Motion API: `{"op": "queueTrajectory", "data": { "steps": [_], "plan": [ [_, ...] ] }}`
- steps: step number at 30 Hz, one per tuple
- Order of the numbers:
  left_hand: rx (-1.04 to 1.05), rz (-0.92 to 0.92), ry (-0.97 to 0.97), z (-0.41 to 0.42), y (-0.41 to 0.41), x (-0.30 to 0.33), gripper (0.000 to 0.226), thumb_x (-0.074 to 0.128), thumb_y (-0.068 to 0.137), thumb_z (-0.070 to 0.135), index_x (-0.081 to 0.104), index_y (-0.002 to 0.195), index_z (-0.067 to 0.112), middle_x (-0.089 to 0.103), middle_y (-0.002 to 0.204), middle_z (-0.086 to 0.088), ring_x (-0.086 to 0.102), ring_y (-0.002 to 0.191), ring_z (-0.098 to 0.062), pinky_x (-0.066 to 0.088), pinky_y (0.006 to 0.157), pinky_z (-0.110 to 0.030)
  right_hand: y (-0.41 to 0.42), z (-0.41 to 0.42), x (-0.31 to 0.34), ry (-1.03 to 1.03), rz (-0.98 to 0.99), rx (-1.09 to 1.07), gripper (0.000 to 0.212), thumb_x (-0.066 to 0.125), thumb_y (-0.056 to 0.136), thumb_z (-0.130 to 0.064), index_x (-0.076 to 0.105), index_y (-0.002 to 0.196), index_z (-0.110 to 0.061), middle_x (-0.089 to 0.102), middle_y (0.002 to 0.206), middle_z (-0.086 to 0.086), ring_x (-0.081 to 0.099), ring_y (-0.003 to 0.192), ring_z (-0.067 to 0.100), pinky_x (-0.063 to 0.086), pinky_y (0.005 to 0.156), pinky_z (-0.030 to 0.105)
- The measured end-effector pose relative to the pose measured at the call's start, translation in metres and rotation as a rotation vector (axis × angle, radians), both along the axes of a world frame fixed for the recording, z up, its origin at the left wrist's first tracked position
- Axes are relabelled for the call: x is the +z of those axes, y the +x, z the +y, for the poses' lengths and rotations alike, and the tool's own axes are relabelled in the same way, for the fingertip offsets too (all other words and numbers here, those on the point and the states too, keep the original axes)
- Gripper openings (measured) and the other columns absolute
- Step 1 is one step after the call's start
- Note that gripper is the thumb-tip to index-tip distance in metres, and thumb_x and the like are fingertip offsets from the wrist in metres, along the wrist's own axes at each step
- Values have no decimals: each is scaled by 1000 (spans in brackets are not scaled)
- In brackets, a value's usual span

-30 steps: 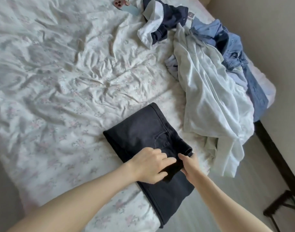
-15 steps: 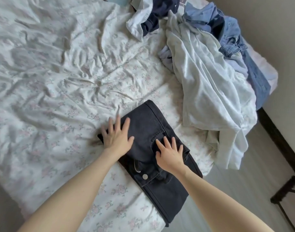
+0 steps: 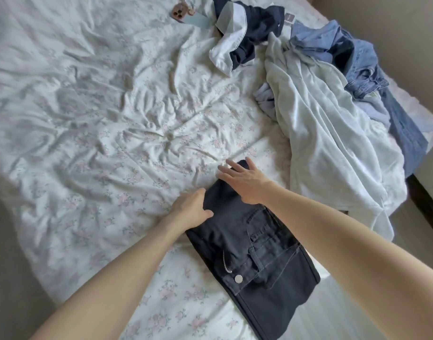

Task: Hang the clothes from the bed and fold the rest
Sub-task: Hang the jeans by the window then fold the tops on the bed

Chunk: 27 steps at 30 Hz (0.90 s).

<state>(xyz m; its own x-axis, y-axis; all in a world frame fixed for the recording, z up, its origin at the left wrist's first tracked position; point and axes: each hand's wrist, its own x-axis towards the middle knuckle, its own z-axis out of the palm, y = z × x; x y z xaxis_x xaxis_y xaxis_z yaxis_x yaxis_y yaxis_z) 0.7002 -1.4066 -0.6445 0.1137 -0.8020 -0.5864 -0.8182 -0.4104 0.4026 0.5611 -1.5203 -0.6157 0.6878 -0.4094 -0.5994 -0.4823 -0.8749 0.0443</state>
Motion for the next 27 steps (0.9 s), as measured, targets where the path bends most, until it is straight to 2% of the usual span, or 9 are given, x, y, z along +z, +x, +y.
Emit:
{"op": "queueTrajectory", "data": {
  "steps": [1,3,4,6,9,12,17,21,27],
  "plan": [
    [-29,1,-36,1,-1,4,45,61,86,36,45,119,11,59,117,-9,56,104,-28,41,73,-32,5,-7,4,2,39,14,72,50,82,1,18,144,-17,18,155,2,4,145,23,2,114,58],
    [-62,20,-62,0,1,11,43,59,87,35,44,120,12,60,112,-8,57,98,-28,41,71,-33,9,-20,14,17,85,-46,56,47,81,2,34,133,-12,51,129,7,36,131,26,4,112,60],
    [-73,31,-61,-2,3,16,46,59,88,35,43,124,13,60,112,-7,57,98,-27,42,71,-33,10,-25,21,24,112,-76,48,46,82,0,41,128,-12,58,117,5,47,118,25,7,111,59],
    [-64,61,-63,-6,10,28,52,59,88,36,40,131,15,60,110,-5,56,95,-24,42,71,-32,9,-30,32,3,105,-95,31,48,87,-10,53,118,-16,60,111,1,55,106,21,16,109,51],
    [-16,93,-96,-18,19,48,52,60,88,35,41,131,14,58,103,-1,53,90,-21,39,67,-30,7,-37,51,-101,-21,-110,24,49,92,-23,58,114,-21,57,112,-3,56,104,20,29,99,39],
    [-3,42,-161,-35,27,73,42,61,88,35,47,121,13,49,79,7,48,78,-17,32,56,-27,9,-45,72,-197,-122,-135,22,48,92,-23,59,111,-19,55,109,-2,57,98,21,32,90,36],
    [43,-194,-359,-71,49,126,27,61,88,35,47,100,16,63,93,-3,54,77,-24,33,57,-30,21,-66,110,-379,-391,-247,18,51,91,-19,58,108,-18,53,109,-2,53,105,20,26,78,32],
    [125,-398,-584,-83,57,156,20,59,90,27,49,100,13,65,87,-4,59,74,-28,31,57,-32,37,-76,131,-471,-549,-295,23,49,89,-14,59,110,-17,53,112,1,50,107,22,27,86,33],
    [66,-405,-546,-45,17,131,21,55,92,26,49,107,12,65,97,-3,63,87,-28,32,59,-31,2,-51,112,-374,-412,-247,32,52,87,-15,57,117,-22,51,116,-1,47,112,20,23,99,35]
  ]
}}
